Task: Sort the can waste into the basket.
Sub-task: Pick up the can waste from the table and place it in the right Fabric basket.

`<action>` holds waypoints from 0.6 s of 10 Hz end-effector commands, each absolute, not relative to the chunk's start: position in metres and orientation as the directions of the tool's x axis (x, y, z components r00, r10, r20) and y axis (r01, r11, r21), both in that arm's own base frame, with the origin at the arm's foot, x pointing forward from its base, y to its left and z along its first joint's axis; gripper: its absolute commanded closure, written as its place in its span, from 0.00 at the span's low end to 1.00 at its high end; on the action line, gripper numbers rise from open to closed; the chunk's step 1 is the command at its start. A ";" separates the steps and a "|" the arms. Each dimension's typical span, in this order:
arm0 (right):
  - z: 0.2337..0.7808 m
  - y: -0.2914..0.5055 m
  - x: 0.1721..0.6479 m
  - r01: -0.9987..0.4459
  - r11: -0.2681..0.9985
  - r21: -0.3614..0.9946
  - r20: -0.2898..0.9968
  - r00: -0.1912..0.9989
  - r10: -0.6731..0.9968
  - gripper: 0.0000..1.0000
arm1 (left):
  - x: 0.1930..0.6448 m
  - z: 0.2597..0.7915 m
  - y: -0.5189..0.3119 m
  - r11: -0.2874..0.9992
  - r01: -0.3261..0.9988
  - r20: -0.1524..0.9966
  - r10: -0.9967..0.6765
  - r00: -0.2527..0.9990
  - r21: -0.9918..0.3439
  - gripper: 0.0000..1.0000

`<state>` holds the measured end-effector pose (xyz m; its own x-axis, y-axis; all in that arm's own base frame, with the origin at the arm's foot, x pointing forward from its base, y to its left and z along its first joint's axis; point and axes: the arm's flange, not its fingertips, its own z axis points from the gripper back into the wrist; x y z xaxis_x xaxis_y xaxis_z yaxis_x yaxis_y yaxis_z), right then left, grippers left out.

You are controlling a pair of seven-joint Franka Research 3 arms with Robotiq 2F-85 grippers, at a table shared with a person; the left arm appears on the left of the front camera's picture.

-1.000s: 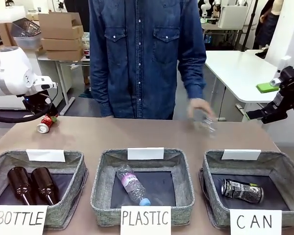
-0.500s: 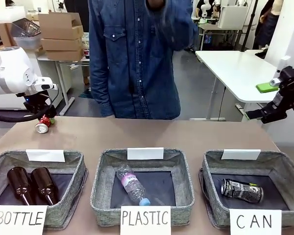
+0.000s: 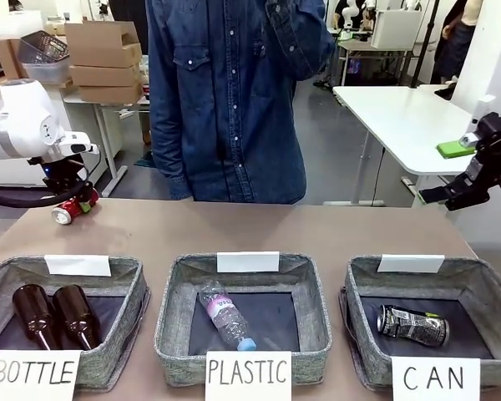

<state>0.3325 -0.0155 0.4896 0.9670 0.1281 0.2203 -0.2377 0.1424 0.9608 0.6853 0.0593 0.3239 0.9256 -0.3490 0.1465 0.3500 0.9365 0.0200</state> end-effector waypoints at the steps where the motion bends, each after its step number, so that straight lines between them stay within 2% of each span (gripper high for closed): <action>1: 0.489 -0.017 0.332 -0.264 0.141 0.954 0.244 0.959 0.143 0.00 | 0.689 0.326 0.060 0.940 0.341 0.131 -0.341 0.931 0.025 1.00; 4: 0.489 -0.017 0.332 -0.264 0.141 0.954 0.244 0.959 0.143 0.00 | 0.677 0.346 0.068 0.946 0.325 0.176 -0.318 0.931 -0.008 1.00; 5: 0.489 -0.017 0.332 -0.264 0.141 0.954 0.244 0.959 0.143 0.00 | 0.660 0.372 0.074 0.940 0.336 0.214 -0.318 0.924 -0.053 1.00; 6: 0.489 -0.017 0.332 -0.264 0.141 0.954 0.244 0.959 0.143 0.00 | 0.621 0.417 0.079 0.898 0.417 0.293 -0.364 0.884 -0.143 1.00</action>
